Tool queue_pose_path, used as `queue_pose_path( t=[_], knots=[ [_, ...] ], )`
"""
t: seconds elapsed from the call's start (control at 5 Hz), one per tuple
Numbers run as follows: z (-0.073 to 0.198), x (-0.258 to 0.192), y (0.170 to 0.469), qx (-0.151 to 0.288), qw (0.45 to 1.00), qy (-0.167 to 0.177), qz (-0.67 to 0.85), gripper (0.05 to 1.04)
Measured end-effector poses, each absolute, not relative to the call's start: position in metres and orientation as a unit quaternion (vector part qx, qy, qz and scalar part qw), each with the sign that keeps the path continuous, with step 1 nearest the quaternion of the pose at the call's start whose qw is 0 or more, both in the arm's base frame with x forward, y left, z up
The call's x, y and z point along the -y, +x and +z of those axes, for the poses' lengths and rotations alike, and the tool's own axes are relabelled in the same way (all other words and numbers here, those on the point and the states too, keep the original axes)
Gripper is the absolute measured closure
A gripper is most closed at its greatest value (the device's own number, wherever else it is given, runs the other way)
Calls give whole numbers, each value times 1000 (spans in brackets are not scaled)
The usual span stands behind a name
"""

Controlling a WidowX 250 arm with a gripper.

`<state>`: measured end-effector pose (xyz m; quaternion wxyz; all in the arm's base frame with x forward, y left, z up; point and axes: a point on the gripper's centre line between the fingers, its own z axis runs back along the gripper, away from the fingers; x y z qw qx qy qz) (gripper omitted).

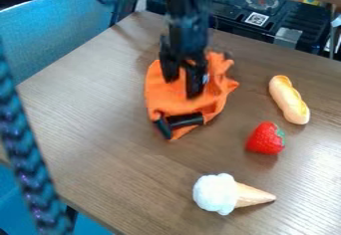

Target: Move the cloth from bottom to top

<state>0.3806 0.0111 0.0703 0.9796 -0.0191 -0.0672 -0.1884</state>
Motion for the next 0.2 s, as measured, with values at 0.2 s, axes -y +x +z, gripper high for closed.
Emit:
queue_pose_path(
  t=[0.2],
  knots=[
    [118,-28,369,103,980,-42,-162,84]
  ],
)
